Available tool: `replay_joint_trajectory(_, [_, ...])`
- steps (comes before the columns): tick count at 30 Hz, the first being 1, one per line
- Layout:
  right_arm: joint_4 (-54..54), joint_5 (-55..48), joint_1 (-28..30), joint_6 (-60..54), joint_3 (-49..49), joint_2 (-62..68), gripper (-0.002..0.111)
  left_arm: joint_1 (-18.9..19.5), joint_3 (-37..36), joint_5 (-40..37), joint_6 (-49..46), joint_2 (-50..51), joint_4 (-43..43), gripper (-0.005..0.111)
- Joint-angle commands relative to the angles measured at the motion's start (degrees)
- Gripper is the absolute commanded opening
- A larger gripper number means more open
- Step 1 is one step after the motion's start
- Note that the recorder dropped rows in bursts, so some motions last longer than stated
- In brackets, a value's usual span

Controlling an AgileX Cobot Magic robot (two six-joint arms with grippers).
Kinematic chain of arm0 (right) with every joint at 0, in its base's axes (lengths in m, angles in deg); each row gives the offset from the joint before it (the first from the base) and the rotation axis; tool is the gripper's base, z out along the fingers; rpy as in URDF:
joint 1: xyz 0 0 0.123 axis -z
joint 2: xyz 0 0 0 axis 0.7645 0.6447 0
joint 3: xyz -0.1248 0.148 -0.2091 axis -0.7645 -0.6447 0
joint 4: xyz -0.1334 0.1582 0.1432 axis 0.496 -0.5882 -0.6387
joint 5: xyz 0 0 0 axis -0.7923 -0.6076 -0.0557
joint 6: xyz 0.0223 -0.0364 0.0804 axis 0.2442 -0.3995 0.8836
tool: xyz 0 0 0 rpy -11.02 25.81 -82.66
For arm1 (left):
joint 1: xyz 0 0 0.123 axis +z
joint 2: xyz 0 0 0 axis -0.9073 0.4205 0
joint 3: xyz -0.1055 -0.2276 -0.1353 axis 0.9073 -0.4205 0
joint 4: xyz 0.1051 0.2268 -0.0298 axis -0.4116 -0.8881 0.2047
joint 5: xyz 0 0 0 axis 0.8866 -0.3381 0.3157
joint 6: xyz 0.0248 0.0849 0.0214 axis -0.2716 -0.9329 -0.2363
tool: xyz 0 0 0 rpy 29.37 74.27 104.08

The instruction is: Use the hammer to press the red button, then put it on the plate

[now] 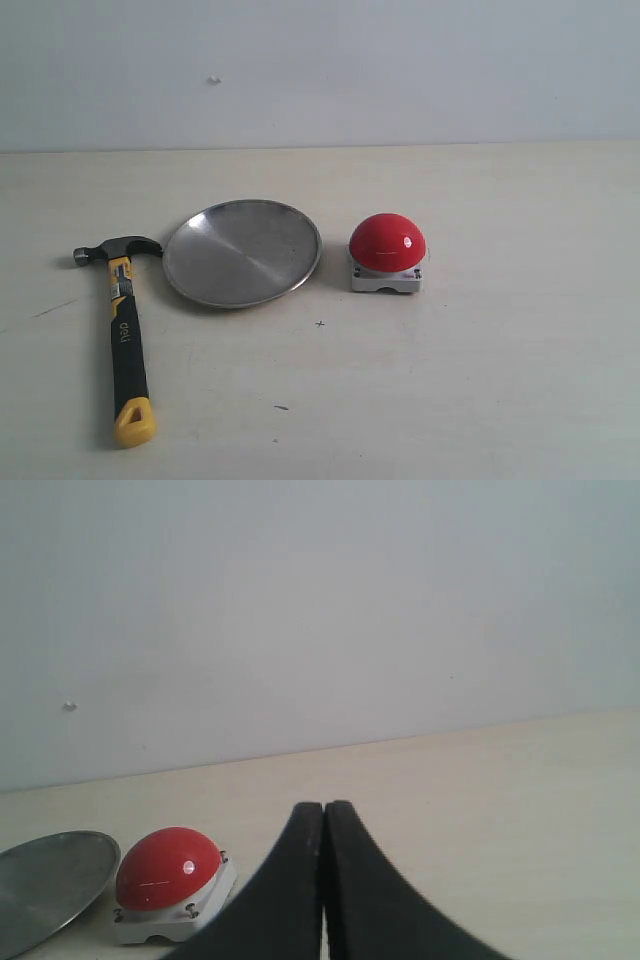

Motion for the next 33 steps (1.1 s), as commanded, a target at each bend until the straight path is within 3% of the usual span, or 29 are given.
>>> replay_joint_trajectory(1, [0.0,0.3,0.3,0.0,-0.2,-0.3,0.000,-0.4,0.0,1.9,0.2,-0.4,0.0,0.000])
replay_joint_trajectory(6, [0.0,0.3,0.3,0.0,-0.2,-0.3,0.000,-0.4,0.0,7.5,1.7,-0.4,0.0,0.000])
replay_joint_trajectory(12, [0.0,0.3,0.3,0.0,-0.2,-0.3,0.000,-0.4,0.0,16.2,18.8,-0.4,0.0,0.000])
replay_joint_trajectory(26, [0.0,0.3,0.3,0.0,-0.2,-0.3,0.000,-0.4,0.0,17.3,19.7,-0.4,0.0,0.000])
replay_joint_trajectory(30, [0.0,0.3,0.3,0.0,-0.2,-0.3,0.000,-0.4,0.0,19.4,18.2,-0.1,-0.4,0.000])
replay_joint_trajectory(33, [0.0,0.3,0.3,0.0,-0.2,-0.3,0.000,-0.4,0.0,23.1,23.0,4.4,0.0,0.000])
